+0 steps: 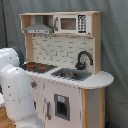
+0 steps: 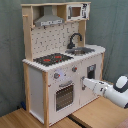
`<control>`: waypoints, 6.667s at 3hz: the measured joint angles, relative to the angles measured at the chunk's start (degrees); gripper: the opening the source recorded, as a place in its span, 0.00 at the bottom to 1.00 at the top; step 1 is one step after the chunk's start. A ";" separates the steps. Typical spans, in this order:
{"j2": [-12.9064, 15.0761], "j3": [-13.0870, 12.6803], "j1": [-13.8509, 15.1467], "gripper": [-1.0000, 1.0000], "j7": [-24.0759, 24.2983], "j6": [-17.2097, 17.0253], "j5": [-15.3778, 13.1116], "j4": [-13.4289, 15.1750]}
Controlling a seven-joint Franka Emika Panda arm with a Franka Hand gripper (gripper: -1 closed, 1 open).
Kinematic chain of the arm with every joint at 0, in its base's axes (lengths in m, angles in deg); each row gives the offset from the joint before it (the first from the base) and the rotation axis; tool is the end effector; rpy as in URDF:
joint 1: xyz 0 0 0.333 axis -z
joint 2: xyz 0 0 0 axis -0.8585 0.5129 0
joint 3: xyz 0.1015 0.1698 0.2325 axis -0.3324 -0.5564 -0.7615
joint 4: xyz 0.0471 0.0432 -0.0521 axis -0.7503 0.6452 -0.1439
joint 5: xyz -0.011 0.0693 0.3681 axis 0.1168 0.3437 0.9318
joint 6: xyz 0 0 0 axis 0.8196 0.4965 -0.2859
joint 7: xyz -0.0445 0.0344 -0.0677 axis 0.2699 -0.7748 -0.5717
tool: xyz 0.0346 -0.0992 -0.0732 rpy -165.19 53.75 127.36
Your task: Play with the kitchen
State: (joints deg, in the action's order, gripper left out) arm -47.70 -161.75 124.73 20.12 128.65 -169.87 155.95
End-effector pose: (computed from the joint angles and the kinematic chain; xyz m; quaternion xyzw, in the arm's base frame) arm 0.1809 0.4474 0.3367 0.3831 0.5365 0.3977 0.6381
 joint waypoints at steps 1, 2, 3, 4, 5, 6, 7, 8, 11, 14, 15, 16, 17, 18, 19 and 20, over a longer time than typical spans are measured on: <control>-0.19 0.04 0.89 1.00 5.88 -1.07 -0.01 1.74; -0.60 0.20 3.08 1.00 11.27 -1.46 -0.58 2.89; -0.15 0.43 6.94 1.00 7.53 -1.46 -2.83 2.96; 0.43 0.48 8.33 1.00 2.09 -1.21 -4.05 2.96; 1.46 0.56 9.35 1.00 -4.14 -1.25 -5.57 2.96; 2.92 0.63 10.36 1.00 -10.58 -1.26 -7.00 3.07; 4.63 0.71 11.56 1.00 -16.45 -1.26 -8.60 3.43; 7.11 0.85 13.51 1.00 -22.01 -1.24 -10.62 5.18; 12.38 1.60 23.49 1.00 -26.27 4.42 -19.51 12.76; 12.00 1.82 26.50 1.00 -27.00 20.33 -25.43 9.23; 10.14 3.42 26.54 1.00 -26.87 24.92 -25.95 6.32; 7.06 4.15 26.69 1.00 -22.19 26.38 -25.95 4.99; 6.08 5.07 26.77 1.00 -21.05 27.06 -25.95 3.42; 6.08 5.07 26.77 0.00 -21.05 27.06 -25.95 3.41; 6.30 5.22 26.78 0.00 -16.01 26.75 -25.92 3.69; 6.31 5.22 26.78 0.00 -9.88 26.83 -25.92 3.69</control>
State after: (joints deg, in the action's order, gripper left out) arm -41.39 -156.53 151.51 10.24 155.48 -195.79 159.63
